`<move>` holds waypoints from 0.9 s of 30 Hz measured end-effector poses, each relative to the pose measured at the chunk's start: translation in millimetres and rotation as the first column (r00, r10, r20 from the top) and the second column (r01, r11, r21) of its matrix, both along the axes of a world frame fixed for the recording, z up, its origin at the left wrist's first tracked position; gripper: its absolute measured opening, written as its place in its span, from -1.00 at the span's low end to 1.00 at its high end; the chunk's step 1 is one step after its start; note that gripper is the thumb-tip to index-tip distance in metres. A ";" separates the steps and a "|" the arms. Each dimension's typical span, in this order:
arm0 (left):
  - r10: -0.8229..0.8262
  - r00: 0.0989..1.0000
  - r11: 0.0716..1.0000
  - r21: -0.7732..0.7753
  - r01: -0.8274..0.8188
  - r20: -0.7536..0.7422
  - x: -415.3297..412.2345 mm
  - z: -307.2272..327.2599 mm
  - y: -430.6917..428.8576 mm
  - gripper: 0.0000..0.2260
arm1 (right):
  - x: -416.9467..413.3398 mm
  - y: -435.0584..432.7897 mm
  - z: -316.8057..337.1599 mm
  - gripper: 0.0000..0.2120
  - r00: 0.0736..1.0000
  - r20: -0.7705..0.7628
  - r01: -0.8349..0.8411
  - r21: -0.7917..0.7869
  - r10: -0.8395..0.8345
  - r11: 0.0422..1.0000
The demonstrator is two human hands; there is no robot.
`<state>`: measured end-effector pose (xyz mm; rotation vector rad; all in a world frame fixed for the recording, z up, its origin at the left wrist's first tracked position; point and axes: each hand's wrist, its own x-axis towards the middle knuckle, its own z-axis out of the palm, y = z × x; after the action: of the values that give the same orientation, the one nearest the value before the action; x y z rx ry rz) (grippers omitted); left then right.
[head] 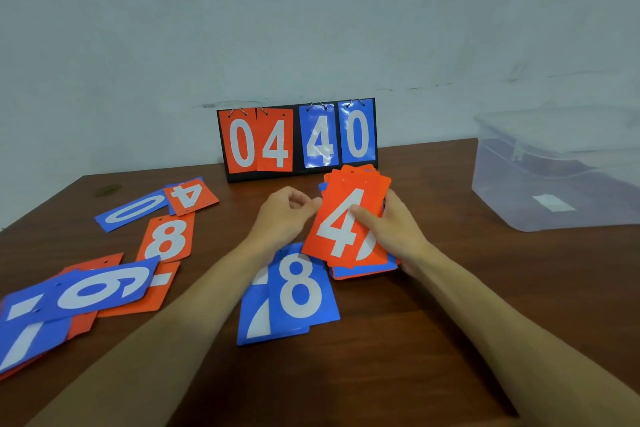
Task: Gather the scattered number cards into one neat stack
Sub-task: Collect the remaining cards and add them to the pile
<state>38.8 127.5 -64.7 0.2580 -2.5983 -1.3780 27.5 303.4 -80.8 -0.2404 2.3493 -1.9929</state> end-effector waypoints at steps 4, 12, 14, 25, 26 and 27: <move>0.008 0.986 0.939 -0.339 0.051 0.168 21.5 7.4 -36.9 -0.75 | -0.9 -0.4 0.1 -0.60 1.000 0.017 0.025 -0.053 -0.024 0.998; 0.122 0.837 0.669 -0.667 0.327 0.533 59.6 6.1 -43.2 -0.13 | -1.7 -13.8 8.7 -0.66 0.999 0.017 0.038 -0.125 -0.036 0.991; 0.133 0.843 0.638 -0.696 0.330 0.522 58.2 1.8 -36.3 -0.05 | -0.1 -14.9 9.1 -0.65 0.999 0.008 0.038 -0.128 -0.037 0.991; 0.048 0.891 0.893 -0.418 0.164 0.452 30.4 7.0 -33.0 -0.61 | -0.9 5.3 1.8 -0.61 0.992 0.087 0.099 -0.151 -0.086 0.984; 0.073 0.926 0.929 -0.363 0.072 0.371 30.7 5.2 -35.7 -0.62 | -1.3 5.7 2.1 -0.62 0.993 0.095 0.090 -0.145 -0.077 0.985; 0.105 0.949 0.959 -0.284 -0.018 0.296 29.6 3.6 -40.3 -0.62 | -1.7 5.8 2.1 -0.62 0.993 0.098 0.083 -0.132 -0.071 0.988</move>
<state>68.4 87.2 -61.1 0.5460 -2.9655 -1.0002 25.9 309.2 -78.7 -0.0614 2.2031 -2.1517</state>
